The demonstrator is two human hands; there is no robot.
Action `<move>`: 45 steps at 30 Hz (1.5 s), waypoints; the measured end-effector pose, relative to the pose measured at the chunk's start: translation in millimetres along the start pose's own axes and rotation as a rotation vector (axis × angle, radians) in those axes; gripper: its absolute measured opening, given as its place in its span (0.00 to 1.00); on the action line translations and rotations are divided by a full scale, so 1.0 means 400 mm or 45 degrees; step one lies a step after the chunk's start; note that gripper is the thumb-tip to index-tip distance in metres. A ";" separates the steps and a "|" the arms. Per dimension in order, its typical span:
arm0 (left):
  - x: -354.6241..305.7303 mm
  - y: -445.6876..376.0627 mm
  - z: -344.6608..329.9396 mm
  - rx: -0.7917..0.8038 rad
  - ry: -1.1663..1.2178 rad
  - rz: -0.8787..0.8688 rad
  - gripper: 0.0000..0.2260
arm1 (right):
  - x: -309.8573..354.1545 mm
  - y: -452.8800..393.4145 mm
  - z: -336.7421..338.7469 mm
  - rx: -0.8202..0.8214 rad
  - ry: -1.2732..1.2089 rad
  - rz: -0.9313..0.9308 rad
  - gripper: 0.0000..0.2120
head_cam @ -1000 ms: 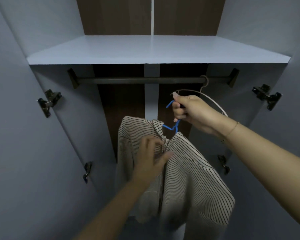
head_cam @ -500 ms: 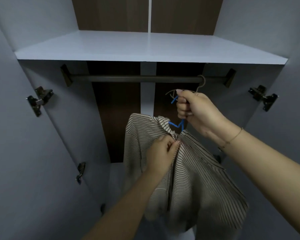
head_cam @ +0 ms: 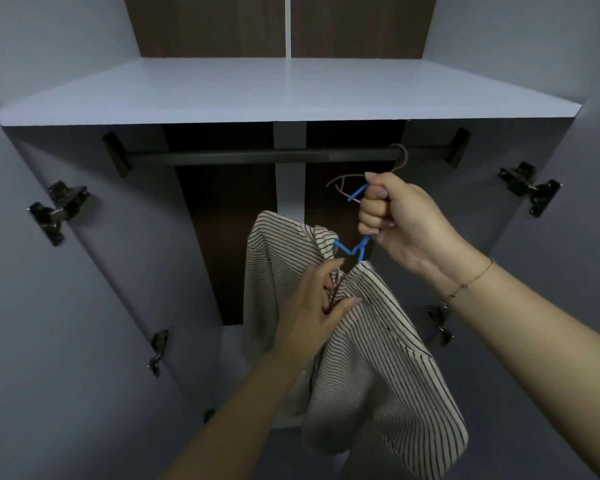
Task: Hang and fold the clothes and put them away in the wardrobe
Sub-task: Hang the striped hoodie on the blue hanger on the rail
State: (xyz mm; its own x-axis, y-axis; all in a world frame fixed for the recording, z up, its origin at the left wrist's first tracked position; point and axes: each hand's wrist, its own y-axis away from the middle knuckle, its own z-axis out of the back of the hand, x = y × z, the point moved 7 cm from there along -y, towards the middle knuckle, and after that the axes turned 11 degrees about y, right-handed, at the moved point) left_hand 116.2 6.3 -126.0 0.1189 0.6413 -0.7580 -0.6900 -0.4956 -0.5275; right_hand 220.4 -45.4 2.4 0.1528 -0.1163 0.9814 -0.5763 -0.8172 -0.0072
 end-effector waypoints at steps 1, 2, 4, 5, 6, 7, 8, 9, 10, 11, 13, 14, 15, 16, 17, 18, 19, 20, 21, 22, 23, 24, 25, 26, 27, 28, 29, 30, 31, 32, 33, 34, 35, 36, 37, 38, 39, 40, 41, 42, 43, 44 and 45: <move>-0.005 -0.006 -0.006 0.039 -0.083 -0.028 0.22 | -0.002 -0.003 -0.001 0.003 0.008 0.008 0.26; -0.005 -0.012 -0.008 0.071 -0.130 -0.029 0.20 | -0.006 -0.007 -0.001 0.007 0.023 0.017 0.26; -0.001 -0.025 -0.003 0.109 -0.108 0.001 0.15 | -0.016 -0.019 0.002 -0.003 0.098 0.057 0.27; -0.004 -0.033 0.002 0.124 -0.048 0.006 0.12 | -0.023 -0.025 0.010 -0.036 0.189 0.103 0.27; -0.012 -0.042 0.008 0.136 0.032 0.000 0.10 | -0.031 -0.031 0.018 -0.084 0.322 0.168 0.28; -0.026 -0.053 0.017 0.140 0.098 -0.018 0.09 | -0.041 -0.033 0.026 -0.134 0.479 0.239 0.28; -0.043 -0.066 0.028 0.141 0.125 -0.054 0.07 | -0.054 -0.035 0.031 -0.169 0.628 0.293 0.27; -0.058 -0.078 0.040 0.145 0.115 -0.100 0.07 | -0.072 -0.038 0.040 -0.193 0.734 0.313 0.26; -0.067 -0.085 0.051 0.157 0.089 -0.146 0.06 | -0.084 -0.043 0.053 -0.223 0.783 0.301 0.26; -0.066 -0.084 0.060 0.178 0.066 -0.171 0.06 | -0.091 -0.052 0.074 -0.275 0.753 0.258 0.26; -0.036 -0.057 0.073 0.226 0.025 -0.177 0.06 | -0.086 -0.078 0.126 -0.385 0.523 0.112 0.25; -0.007 -0.031 0.070 0.257 0.001 -0.153 0.06 | -0.075 -0.087 0.140 -0.389 0.411 0.059 0.24; 0.027 -0.001 0.059 0.301 -0.017 -0.098 0.05 | -0.061 -0.093 0.143 -0.363 0.343 0.045 0.23; 0.058 0.028 0.039 0.362 -0.013 -0.021 0.02 | -0.048 -0.095 0.134 -0.317 0.308 0.064 0.23; 0.085 0.051 0.015 0.435 0.005 0.089 0.04 | -0.038 -0.092 0.119 -0.256 0.302 0.097 0.24; 0.102 0.067 -0.012 0.507 0.048 0.201 0.11 | -0.034 -0.087 0.101 -0.194 0.313 0.128 0.25; 0.107 0.077 -0.035 0.562 0.107 0.283 0.18 | -0.032 -0.080 0.083 -0.140 0.331 0.157 0.27; 0.100 0.075 -0.046 0.566 0.136 0.315 0.22 | -0.028 -0.074 0.068 -0.094 0.349 0.182 0.27; 0.086 0.061 -0.039 0.495 0.136 0.289 0.24 | -0.022 -0.067 0.058 -0.053 0.365 0.197 0.27; 0.067 0.036 -0.013 0.349 0.084 0.212 0.22 | -0.014 -0.061 0.053 -0.014 0.372 0.205 0.27; 0.048 0.010 0.027 0.162 -0.005 0.112 0.19 | -0.004 -0.056 0.054 0.024 0.379 0.210 0.26; 0.028 -0.015 0.071 -0.018 -0.117 0.000 0.17 | 0.004 -0.050 0.056 0.067 0.383 0.214 0.26; 0.009 -0.042 0.105 -0.137 -0.231 -0.096 0.17 | 0.010 -0.043 0.055 0.113 0.386 0.215 0.27; -0.006 -0.073 0.121 -0.145 -0.333 -0.161 0.18 | 0.015 -0.033 0.051 0.162 0.390 0.216 0.27; -0.015 -0.108 0.118 -0.037 -0.422 -0.192 0.19 | 0.015 -0.023 0.044 0.212 0.401 0.220 0.26; -0.016 -0.137 0.099 0.132 -0.479 -0.193 0.20 | 0.013 -0.014 0.037 0.253 0.413 0.223 0.26; -0.016 -0.157 0.074 0.285 -0.498 -0.181 0.19 | 0.011 -0.006 0.032 0.274 0.430 0.225 0.26; -0.016 -0.170 0.054 0.378 -0.474 -0.174 0.17 | 0.011 0.001 0.032 0.270 0.451 0.229 0.25; -0.016 -0.182 0.042 0.415 -0.419 -0.161 0.15 | 0.015 0.007 0.039 0.244 0.499 0.253 0.24; -0.015 -0.192 0.037 0.416 -0.354 -0.149 0.14 | 0.024 0.013 0.053 0.198 0.598 0.306 0.23; -0.014 -0.200 0.038 0.396 -0.307 -0.146 0.13 | 0.036 0.020 0.072 0.139 0.739 0.384 0.21; -0.014 -0.208 0.044 0.371 -0.271 -0.150 0.13 | 0.044 0.032 0.094 0.088 0.869 0.457 0.18; -0.015 -0.218 0.054 0.347 -0.232 -0.150 0.12 | 0.042 0.048 0.117 0.064 0.969 0.491 0.15; -0.016 -0.230 0.067 0.319 -0.192 -0.145 0.11 | 0.028 0.065 0.145 0.072 1.050 0.468 0.15; -0.017 -0.244 0.081 0.288 -0.157 -0.140 0.10 | 0.000 0.084 0.173 0.114 1.146 0.409 0.18; -0.016 -0.260 0.094 0.259 -0.133 -0.135 0.09 | -0.038 0.104 0.200 0.162 1.288 0.336 0.19; -0.012 -0.276 0.104 0.238 -0.120 -0.124 0.08 | -0.078 0.121 0.230 0.170 1.470 0.285 0.18; -0.009 -0.292 0.109 0.236 -0.125 -0.111 0.08 | -0.108 0.134 0.258 0.124 1.623 0.262 0.15; -0.005 -0.306 0.107 0.251 -0.144 -0.097 0.08 | -0.128 0.141 0.282 0.040 1.706 0.262 0.13; 0.002 -0.317 0.100 0.277 -0.160 -0.083 0.07 | -0.143 0.143 0.298 -0.028 1.696 0.266 0.14; 0.013 -0.325 0.088 0.307 -0.160 -0.059 0.07 | -0.159 0.141 0.305 -0.067 1.637 0.262 0.16; 0.027 -0.330 0.074 0.335 -0.155 -0.023 0.07 | -0.175 0.137 0.311 -0.106 1.576 0.250 0.17; 0.043 -0.334 0.058 0.351 -0.154 0.020 0.08 | -0.189 0.129 0.319 -0.162 1.538 0.243 0.17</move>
State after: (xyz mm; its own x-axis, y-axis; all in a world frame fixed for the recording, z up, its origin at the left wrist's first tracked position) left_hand 193.8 97.1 -59.7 0.0324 0.7080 -0.7055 -0.8609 -0.3388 -0.3795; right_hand 281.6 -150.9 -96.6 -0.7448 0.4248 0.5146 -0.5927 -0.7754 -0.2177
